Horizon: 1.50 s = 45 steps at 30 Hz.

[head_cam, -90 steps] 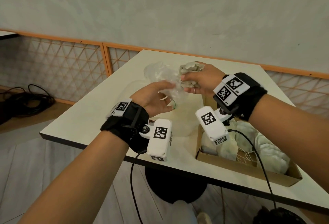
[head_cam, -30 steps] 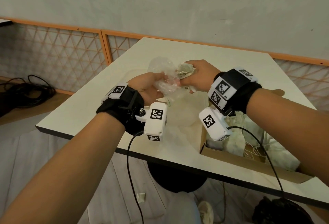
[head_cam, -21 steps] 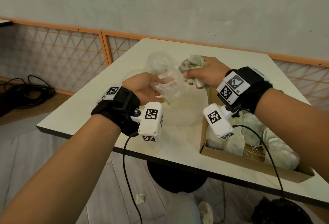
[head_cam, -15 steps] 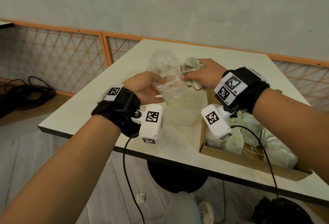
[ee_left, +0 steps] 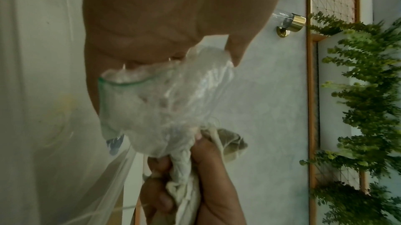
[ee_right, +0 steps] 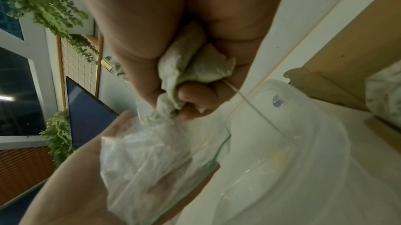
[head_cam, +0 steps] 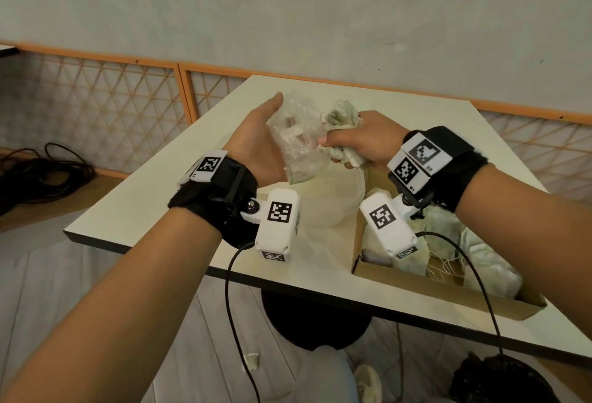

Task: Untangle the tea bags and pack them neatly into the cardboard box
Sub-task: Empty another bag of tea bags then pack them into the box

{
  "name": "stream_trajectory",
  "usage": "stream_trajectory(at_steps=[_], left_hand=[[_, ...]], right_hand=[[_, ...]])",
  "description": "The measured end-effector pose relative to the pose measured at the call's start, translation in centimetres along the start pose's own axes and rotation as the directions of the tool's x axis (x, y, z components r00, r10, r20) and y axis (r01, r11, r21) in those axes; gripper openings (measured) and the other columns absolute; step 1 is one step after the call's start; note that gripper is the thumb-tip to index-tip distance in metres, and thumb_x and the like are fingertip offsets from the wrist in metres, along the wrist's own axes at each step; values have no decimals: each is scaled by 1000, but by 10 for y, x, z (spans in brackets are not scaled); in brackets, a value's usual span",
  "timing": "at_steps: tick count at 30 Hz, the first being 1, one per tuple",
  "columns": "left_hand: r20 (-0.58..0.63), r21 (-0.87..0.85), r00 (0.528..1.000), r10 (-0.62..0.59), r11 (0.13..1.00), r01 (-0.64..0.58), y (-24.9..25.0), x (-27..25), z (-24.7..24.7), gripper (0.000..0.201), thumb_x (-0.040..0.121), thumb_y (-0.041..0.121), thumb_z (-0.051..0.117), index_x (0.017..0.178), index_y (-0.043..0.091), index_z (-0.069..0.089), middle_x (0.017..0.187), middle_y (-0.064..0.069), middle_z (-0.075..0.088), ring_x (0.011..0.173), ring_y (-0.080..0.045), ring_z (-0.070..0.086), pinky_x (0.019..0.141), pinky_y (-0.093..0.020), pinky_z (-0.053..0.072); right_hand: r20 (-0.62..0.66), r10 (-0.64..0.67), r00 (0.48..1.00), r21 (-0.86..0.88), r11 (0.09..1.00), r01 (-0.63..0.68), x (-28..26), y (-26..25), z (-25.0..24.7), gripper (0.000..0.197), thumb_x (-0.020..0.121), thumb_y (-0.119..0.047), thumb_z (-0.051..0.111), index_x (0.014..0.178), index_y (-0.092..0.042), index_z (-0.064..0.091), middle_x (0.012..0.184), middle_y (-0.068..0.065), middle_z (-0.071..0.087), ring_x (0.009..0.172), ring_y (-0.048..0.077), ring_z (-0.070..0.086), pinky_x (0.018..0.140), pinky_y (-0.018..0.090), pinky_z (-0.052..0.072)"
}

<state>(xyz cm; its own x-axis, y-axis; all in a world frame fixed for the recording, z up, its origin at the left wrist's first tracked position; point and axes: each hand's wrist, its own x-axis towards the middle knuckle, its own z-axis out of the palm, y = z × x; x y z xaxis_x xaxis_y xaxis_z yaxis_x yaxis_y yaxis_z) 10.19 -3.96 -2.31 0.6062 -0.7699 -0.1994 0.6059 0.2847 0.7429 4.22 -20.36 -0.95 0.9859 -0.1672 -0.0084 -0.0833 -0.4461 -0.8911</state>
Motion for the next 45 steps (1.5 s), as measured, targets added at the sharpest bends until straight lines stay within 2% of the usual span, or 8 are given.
stream_trajectory(at_steps=[7, 13, 19, 23, 28, 36, 39, 45], left_hand=[[4, -149, 993, 119, 982, -117, 2, -8, -12, 29, 86, 12, 45, 114, 11, 54, 85, -2, 64, 77, -17, 63, 97, -43, 44], [67, -215, 986, 156, 967, -138, 4, -6, -11, 35, 76, 3, 42, 109, 5, 55, 81, -3, 68, 71, -15, 65, 81, -38, 55], [-140, 274, 957, 253, 939, -208, 6, -1, -15, 47, 84, -8, 51, 129, 4, 50, 129, -24, 57, 101, -30, 57, 94, -46, 48], [-429, 632, 733, 528, 755, -175, 3, 2, -20, 28, 73, -4, 71, 76, 14, 50, 92, -13, 63, 87, -31, 65, 70, -40, 59], [-327, 896, 562, 760, 439, -73, -12, 1, -18, 44, 80, 16, 72, 60, 16, 33, 60, 1, 37, 55, -15, 39, 52, -24, 40], [88, 840, 661, 745, 301, -452, -24, -30, -3, 55, 80, 6, 66, 112, 43, 40, 112, -1, 47, 78, -17, 62, 60, -24, 52], [108, 950, 690, 716, 131, -284, -23, -27, -10, 45, 84, 3, 59, 110, 39, 57, 113, -3, 45, 63, 1, 50, 71, -9, 42], [-222, 973, 814, 536, 175, 151, -24, -18, -22, 51, 90, 20, 59, 140, 21, 45, 139, -11, 32, 97, -27, 58, 90, -26, 43]], right_hand=[[84, 135, 987, 375, 913, -157, -7, 3, -16, 31, 83, -15, 60, 111, 0, 61, 80, 8, 58, 62, 15, 51, 39, 17, 37], [288, 156, 945, 495, 820, -287, -16, -3, -17, 19, 68, -22, 59, 85, -14, 61, 68, 5, 63, 69, 14, 47, 33, 11, 33], [216, 110, 970, 485, 850, -204, -19, 0, -16, 10, 79, -15, 59, 88, -10, 61, 62, 2, 65, 50, 9, 56, 40, 15, 40], [-22, 59, 998, -158, 986, -62, -18, 3, -11, 27, 76, -28, 74, 85, -2, 70, 75, 5, 67, 71, 15, 60, 65, 23, 47], [-194, -7, 981, -280, 959, -48, -15, 1, 1, 29, 76, -34, 73, 65, -13, 57, 68, 2, 56, 71, 18, 54, 63, 26, 40], [-246, -50, 968, -332, 943, -36, -18, -2, -6, 28, 83, -26, 64, 59, -19, 50, 64, 0, 52, 70, 19, 51, 59, 26, 39], [-213, -42, 976, -293, 956, -23, -22, -3, -11, 25, 80, -29, 68, 80, -4, 65, 81, 12, 64, 77, 21, 58, 69, 30, 46], [-212, 1, 977, -203, 978, -45, -38, 6, -26, 23, 78, -30, 71, 83, -8, 69, 71, 4, 63, 59, 13, 53, 55, 22, 39]])
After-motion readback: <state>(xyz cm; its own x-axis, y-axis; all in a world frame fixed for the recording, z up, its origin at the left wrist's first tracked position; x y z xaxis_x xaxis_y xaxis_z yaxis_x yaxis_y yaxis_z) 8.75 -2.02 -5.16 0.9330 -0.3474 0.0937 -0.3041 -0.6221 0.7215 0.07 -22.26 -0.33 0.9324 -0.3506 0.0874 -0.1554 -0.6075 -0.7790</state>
